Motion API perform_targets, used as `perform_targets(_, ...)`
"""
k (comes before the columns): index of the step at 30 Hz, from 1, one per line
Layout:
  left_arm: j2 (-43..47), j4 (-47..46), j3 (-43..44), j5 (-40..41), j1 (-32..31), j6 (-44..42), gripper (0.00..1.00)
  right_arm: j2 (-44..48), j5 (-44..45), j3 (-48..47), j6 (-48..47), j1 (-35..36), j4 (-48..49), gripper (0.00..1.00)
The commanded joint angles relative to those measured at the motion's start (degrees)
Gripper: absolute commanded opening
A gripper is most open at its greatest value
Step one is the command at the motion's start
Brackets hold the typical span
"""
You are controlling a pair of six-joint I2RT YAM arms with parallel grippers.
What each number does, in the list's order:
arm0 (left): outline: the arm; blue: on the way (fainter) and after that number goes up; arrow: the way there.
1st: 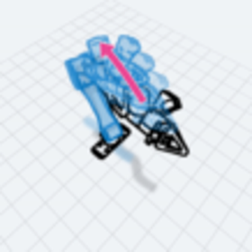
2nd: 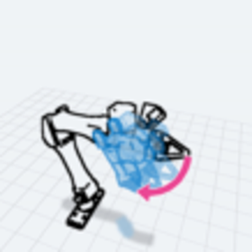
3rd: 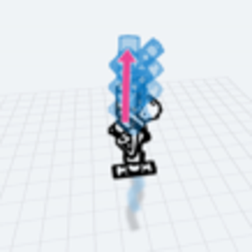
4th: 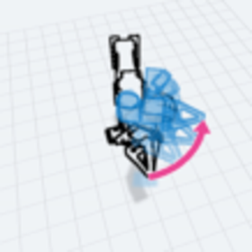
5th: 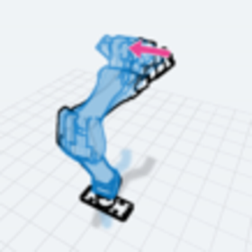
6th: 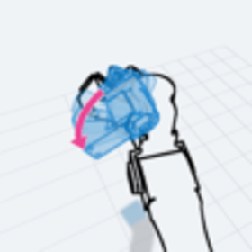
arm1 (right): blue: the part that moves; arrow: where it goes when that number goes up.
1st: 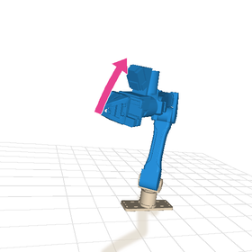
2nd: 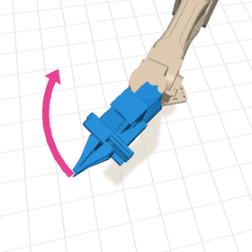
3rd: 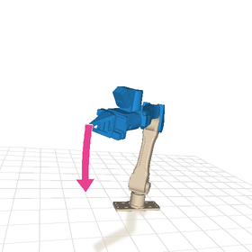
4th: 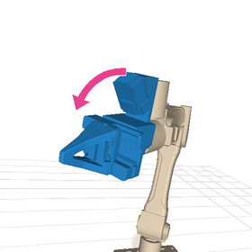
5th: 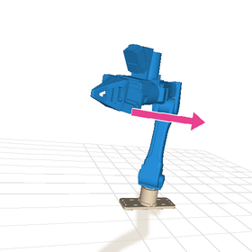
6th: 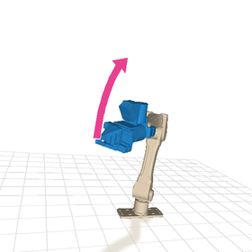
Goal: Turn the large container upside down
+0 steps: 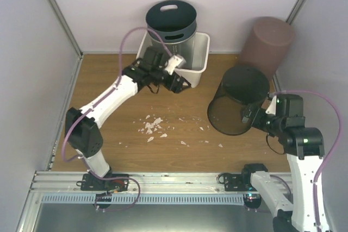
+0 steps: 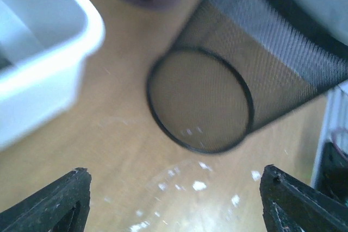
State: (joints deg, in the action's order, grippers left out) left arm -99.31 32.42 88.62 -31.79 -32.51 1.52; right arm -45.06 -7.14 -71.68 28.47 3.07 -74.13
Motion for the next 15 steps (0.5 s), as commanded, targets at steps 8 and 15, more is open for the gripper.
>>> perform_targets(8,5.6,-6.8,17.5,22.5,7.6,-21.3,0.93,2.7,-2.5,15.9,-0.8,0.4,3.8,1.0)
perform_targets(15,3.4,-9.4,22.8,21.4,7.7,-32.0,0.97,-2.2,-2.7,17.9,-5.1,0.4,12.3,1.0)
